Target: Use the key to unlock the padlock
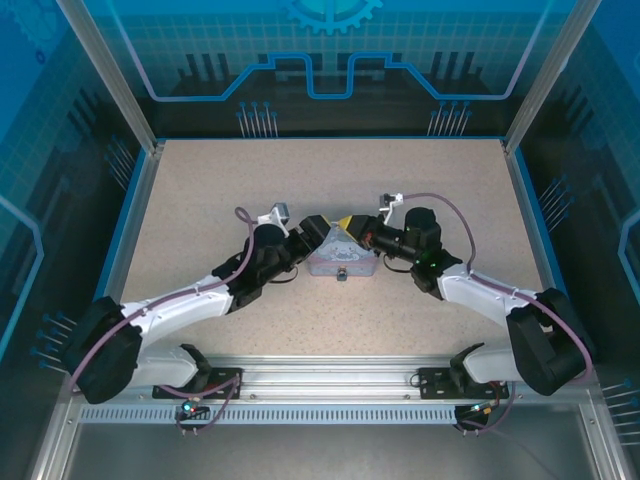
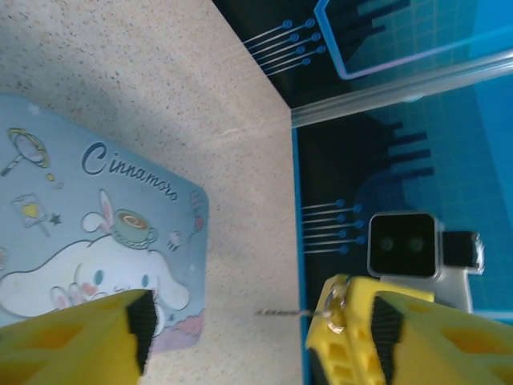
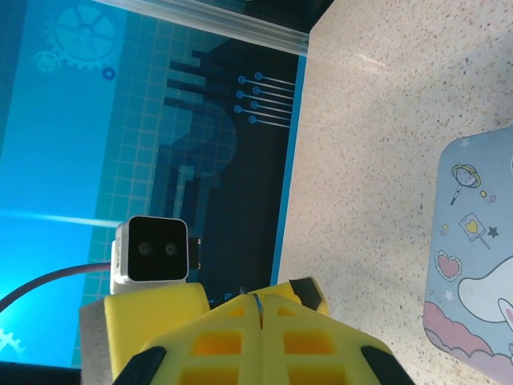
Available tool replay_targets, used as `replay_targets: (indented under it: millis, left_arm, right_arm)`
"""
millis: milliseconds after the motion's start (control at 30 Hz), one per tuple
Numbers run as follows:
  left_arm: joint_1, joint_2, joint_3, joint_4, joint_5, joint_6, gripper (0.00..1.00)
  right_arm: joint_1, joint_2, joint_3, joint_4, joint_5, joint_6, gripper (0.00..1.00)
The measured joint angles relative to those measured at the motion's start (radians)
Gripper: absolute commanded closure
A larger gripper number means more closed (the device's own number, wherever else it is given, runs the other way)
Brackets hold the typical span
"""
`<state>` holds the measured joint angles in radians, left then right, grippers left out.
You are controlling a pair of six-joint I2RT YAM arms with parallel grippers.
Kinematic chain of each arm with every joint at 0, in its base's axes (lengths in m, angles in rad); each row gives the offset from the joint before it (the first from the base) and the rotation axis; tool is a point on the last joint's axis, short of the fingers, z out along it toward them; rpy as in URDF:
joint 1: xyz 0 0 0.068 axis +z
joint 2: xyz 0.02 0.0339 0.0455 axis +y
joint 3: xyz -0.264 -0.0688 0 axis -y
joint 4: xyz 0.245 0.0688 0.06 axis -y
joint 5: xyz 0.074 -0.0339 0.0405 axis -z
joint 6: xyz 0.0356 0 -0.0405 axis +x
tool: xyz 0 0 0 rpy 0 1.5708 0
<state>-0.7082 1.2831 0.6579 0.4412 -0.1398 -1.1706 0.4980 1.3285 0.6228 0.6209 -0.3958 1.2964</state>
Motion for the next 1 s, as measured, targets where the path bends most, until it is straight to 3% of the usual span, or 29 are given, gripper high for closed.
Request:
replay_targets:
  millis: [467,1000]
  left_arm:
    - [0.000,0.086,0.040,0.103,-0.032,-0.078,0.53]
    - [0.000,0.097,0.055,0.124,-0.051,-0.081,0.93]
  right_arm:
    - [0.034,0.056,0.012,0.032,0.048,0.058,1.00]
    - [0.047,0.069,0.012,0.096,0.048,0.077,1.00]
